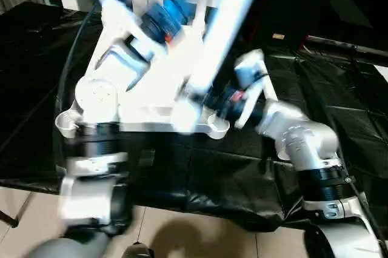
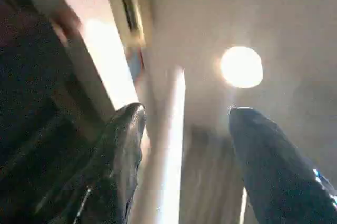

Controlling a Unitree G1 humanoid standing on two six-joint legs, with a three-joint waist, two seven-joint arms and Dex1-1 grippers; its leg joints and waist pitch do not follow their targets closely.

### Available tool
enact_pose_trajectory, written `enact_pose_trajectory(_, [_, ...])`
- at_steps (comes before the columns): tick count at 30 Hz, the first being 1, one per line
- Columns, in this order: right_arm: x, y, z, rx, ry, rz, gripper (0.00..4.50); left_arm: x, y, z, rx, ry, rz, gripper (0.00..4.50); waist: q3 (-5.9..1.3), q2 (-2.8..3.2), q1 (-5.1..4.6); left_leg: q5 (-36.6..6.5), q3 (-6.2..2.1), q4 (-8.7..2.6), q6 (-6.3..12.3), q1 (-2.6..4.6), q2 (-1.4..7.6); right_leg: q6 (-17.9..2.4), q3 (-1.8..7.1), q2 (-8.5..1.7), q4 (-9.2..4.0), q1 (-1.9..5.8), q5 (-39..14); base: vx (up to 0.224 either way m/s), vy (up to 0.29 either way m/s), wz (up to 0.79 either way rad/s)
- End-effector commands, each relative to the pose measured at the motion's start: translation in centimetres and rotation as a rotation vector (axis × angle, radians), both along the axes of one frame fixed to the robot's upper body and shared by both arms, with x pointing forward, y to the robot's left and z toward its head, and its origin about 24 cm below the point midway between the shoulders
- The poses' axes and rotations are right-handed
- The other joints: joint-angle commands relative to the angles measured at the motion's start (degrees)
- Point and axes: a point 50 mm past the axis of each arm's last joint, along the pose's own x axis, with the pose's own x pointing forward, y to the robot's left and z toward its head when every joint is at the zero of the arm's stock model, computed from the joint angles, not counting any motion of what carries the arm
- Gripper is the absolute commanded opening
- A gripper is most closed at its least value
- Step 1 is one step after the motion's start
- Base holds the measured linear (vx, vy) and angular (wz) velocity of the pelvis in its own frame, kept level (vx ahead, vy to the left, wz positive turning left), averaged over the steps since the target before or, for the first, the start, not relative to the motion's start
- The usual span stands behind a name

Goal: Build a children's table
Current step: Pick table leg

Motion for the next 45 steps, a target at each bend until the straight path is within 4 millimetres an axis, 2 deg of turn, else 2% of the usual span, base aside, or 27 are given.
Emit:
enact_pose_trajectory(1, [0.1,-1.2,0.6,0.004,-0.023,-0.077,1.88,0.8,0.9,-0.3,-0.049,0.059,0.059,2.91,-4.46,0.89,0.0,-6.1,-1.31,-3.47,-0.25,1.79,3.52,-13.2,3.22,-5.55,-4.11,3.02,2.2,0.0,0.0,0.0])
enact_pose_trajectory(2, [0.2,-1.7,0.2,-0.03,-0.021,-0.137,1.88,1.3,1.3,-0.9,-0.004,0.088,0.11,2.91,-4.51,1.27,-0.06,-6.3,-1.34,-3.53,-0.65,1.92,3.5,-12.1,3.25,-5.48,-4.15,2.98,1.4,0.0,0.0,0.0])
enact_pose_trajectory(3, [0.4,-2.1,-0.1,-0.064,-0.022,-0.181,1.88,1.6,1.4,-1.4,0.056,0.104,0.141,2.91,-4.48,1.22,-0.21,-6.0,-1.46,-3.74,-1.24,2.01,3.61,-10.4,3.25,-5.28,-4.4,2.79,0.7,0.0,0.0,0.0])
enact_pose_trajectory(4, [0.6,-2.6,-0.7,-0.12,-0.023,-0.246,1.88,1.9,1.2,-2.1,0.187,0.105,0.188,2.91,-4.53,1.62,-0.31,-6.2,-1.5,-3.8,-1.82,2.16,3.63,-9.8,3.24,-5.21,-4.18,2.79,0.7,0.0,0.0,0.0])
enact_pose_trajectory(5, [1.0,-3.5,-1.7,-0.235,-0.031,-0.354,1.88,2.1,0.6,-3.7,0.474,0.056,0.257,2.91,-4.62,1.61,-0.47,-5.9,-1.57,-3.95,-3.03,2.38,3.75,-8.0,3.31,-5.26,-4.19,2.72,0.7,0.0,0.0,0.0])
enact_pose_trajectory(6, [1.1,-4.0,-2.1,-0.283,-0.035,-0.396,1.88,2.0,0.3,-4.5,0.601,0.02,0.277,2.91,-4.54,1.64,-0.14,-5.5,-1.92,-4.11,-3.15,2.4,3.89,-6.7,3.29,-5.49,-4.69,2.61,-0.1,0.0,0.0,0.0])
enact_pose_trajectory(7, [1.3,-4.7,-2.4,-0.32,-0.049,-0.457,1.88,2.0,0.0,-5.5,0.759,-0.016,0.287,2.91,-4.55,1.41,-0.4,-5.3,-1.67,-4.13,-3.65,2.33,3.91,-6.1,3.37,-5.33,-4.42,2.71,0.1,0.0,0.0,0.0])
enact_pose_trajectory(8, [1.3,-5.2,-2.6,-0.34,-0.06,-0.496,1.88,1.9,-0.2,-6.3,0.86,-0.04,0.289,2.91,-4.62,1.67,-0.32,-5.0,-1.67,-4.13,-4.35,2.56,3.89,-5.0,3.39,-5.34,-4.34,2.43,0.3,0.0,0.0,0.0])
enact_pose_trajectory(10, [1.1,-6.0,-3.1,-0.377,-0.044,-0.527,1.88,1.8,-0.2,-7.4,0.997,-0.075,0.268,2.91,-4.57,1.66,-0.53,-6.8,-1.56,-4.3,-5.01,2.35,3.72,-7.1,3.34,-5.41,-4.14,2.74,1.0,0.0,0.0,0.0])
enact_pose_trajectory(13, [0.9,-6.9,-3.4,-0.381,0.003,-0.56,1.88,1.7,-0.1,-9.0,1.16,-0.127,0.225,2.91,-4.62,1.61,-0.66,-8.0,-1.45,-4.19,-4.48,2.3,3.75,-9.5,3.36,-5.6,-3.98,2.76,1.3,0.0,0.0,0.0])
enact_pose_trajectory(14, [0.9,-7.0,-3.4,-0.382,0.01,-0.567,1.88,1.6,0.0,-9.5,1.208,-0.147,0.207,2.62,-4.49,1.66,-0.78,-8.0,-1.44,-4.21,-3.75,2.23,3.67,-9.8,3.44,-5.57,-4.23,2.72,1.1,0.0,0.0,0.0])
enact_pose_trajectory(15, [0.8,-7.5,-3.8,-0.407,0.028,-0.595,1.88,1.2,0.2,-11.9,1.409,-0.217,0.098,2.62,-4.32,1.87,-0.87,-8.1,-1.43,-4.22,-3.08,2.25,3.48,-9.5,3.54,-5.55,-4.75,2.53,0.0,0.0,0.0,0.0])
enact_pose_trajectory(16, [0.8,-7.5,-3.8,-0.407,0.028,-0.595,1.88,1.2,0.2,-11.9,1.409,-0.217,0.098,2.55,-4.29,1.78,-1.06,-8.6,-1.41,-4.27,-3.11,2.15,3.49,-8.9,3.61,-5.49,-4.69,2.66,-0.9,0.0,0.0,0.0])
enact_pose_trajectory(17, [0.8,-7.7,-4.4,-0.447,0.026,-0.628,1.88,0.9,0.5,-13.7,1.529,-0.251,0.004,2.55,-4.22,1.94,-1.25,-9.2,-1.49,-4.36,-3.26,2.07,3.44,-8.6,3.61,-5.59,-4.91,2.77,-2.5,0.0,0.0,0.0])
enact_pose_trajectory(18, [0.8,-7.7,-4.4,-0.447,0.026,-0.628,1.88,0.9,0.5,-13.7,1.529,-0.251,0.004,2.55,-4.33,1.89,-1.35,-9.1,-1.43,-4.29,-3.48,2.11,3.46,-8.5,3.64,-5.63,-4.86,2.75,-3.0,0.0,0.0,0.0])
enact_pose_trajectory(19, [0.9,-7.8,-4.6,-0.457,0.031,-0.646,1.88,0.9,0.5,-14.1,1.552,-0.25,-0.015,2.38,-4.47,2.27,-1.46,-8.9,-1.51,-4.25,-3.75,2.06,3.56,-9.3,3.58,-5.83,-4.52,2.85,-2.5,0.0,0.0,0.0])
enact_pose_trajectory(22, [1.0,-8.1,-5.0,-0.475,0.034,-0.674,1.88,1.1,0.9,-15.4,1.644,-0.237,-0.056,2.1,-4.44,2.59,-1.45,-9.4,-1.42,-4.08,-3.14,2.19,3.68,-12.0,3.54,-5.97,-4.38,2.58,-1.0,0.0,0.0,0.0])
enact_pose_trajectory(25, [0.9,-8.3,-5.0,-0.481,0.028,-0.673,1.88,1.6,1.6,-16.0,1.73,-0.221,-0.023,1.9,-4.46,2.6,-1.58,-10.4,-1.41,-4.1,-2.63,2.22,3.65,-12.1,3.55,-5.8,-4.5,2.67,-1.0,0.0,0.0,0.0])
enact_pose_trajectory(26, [0.9,-8.3,-5.0,-0.482,0.028,-0.673,1.88,1.8,1.8,-16.0,1.741,-0.212,-0.009,1.75,-4.49,3.01,-1.39,-10.3,-1.56,-4.09,-2.5,2.25,3.76,-12.4,3.54,-6.04,-4.33,2.72,-0.7,0.0,0.0,0.0])
enact_pose_trajectory(30, [0.6,-7.9,-5.1,-0.479,0.027,-0.65,1.88,2.1,2.6,-16.1,1.774,-0.192,-0.012,1.69,-4.5,3.03,-1.31,-9.9,-1.46,-4.03,-1.87,2.3,3.75,-13.6,3.5,-6.0,-4.29,2.64,1.0,0.0,0.0,0.0])
enact_pose_trajectory(31, [0.6,-7.8,-5.2,-0.481,0.028,-0.643,1.88,2.1,2.7,-16.2,1.776,-0.186,-0.02,1.36,-4.49,3.04,-1.25,-10.0,-1.48,-4.05,-1.76,2.37,3.85,-14.0,3.47,-6.07,-4.21,2.66,1.4,0.0,0.0,0.0])
enact_pose_trajectory(33, [0.5,-7.6,-5.3,-0.482,0.027,-0.633,1.88,2.2,2.9,-16.3,1.793,-0.183,-0.026,1.29,-4.52,3.06,-1.23,-10.0,-1.44,-4.0,-1.62,2.34,3.85,-14.5,3.47,-6.06,-4.13,2.69,1.9,0.0,0.0,0.0])
enact_pose_trajectory(35, [0.3,-7.3,-5.4,-0.485,0.022,-0.618,1.88,2.2,3.2,-16.7,1.82,-0.173,-0.048,1.28,-4.45,3.03,-1.34,-10.5,-1.42,-4.04,-1.34,2.32,3.7,-14.1,3.5,-5.99,-4.42,2.7,1.0,0.0,0.0,0.0])
enact_pose_trajectory(38, [0.3,-7.3,-5.5,-0.488,0.018,-0.615,1.88,2.1,3.3,-16.9,1.844,-0.172,-0.077,0.83,-4.41,3.1,-1.37,-11.2,-1.54,-4.1,-1.68,2.41,3.89,-14.3,3.51,-6.17,-4.48,2.7,0.2,0.0,0.0,0.0])
enact_pose_trajectory(40, [0.2,-7.4,-5.5,-0.491,0.015,-0.617,1.88,2.1,3.3,-17.1,1.874,-0.18,-0.088,0.8,-4.41,3.3,-1.39,-11.6,-1.53,-4.09,-1.73,2.4,3.87,-14.3,3.58,-6.2,-4.51,2.74,-0.1,0.0,0.0,0.0])
enact_pose_trajectory(42, [0.2,-7.6,-5.3,-0.49,0.008,-0.625,1.88,2.2,3.4,-17.3,1.908,-0.183,-0.078,0.44,-4.4,3.72,-1.45,-11.5,-1.54,-4.05,-1.66,2.44,3.85,-14.7,3.59,-6.15,-4.49,2.75,0.5,0.0,0.0,0.0])
enact_pose_trajectory(45, [0.1,-7.7,-5.1,-0.485,0.002,-0.631,1.88,2.2,3.4,-17.5,1.931,-0.186,-0.071,0.3,-4.43,3.62,-1.4,-10.8,-1.55,-4.0,-0.91,2.35,3.82,-14.8,3.57,-6.17,-4.52,2.87,1.1,0.0,0.0,0.0])
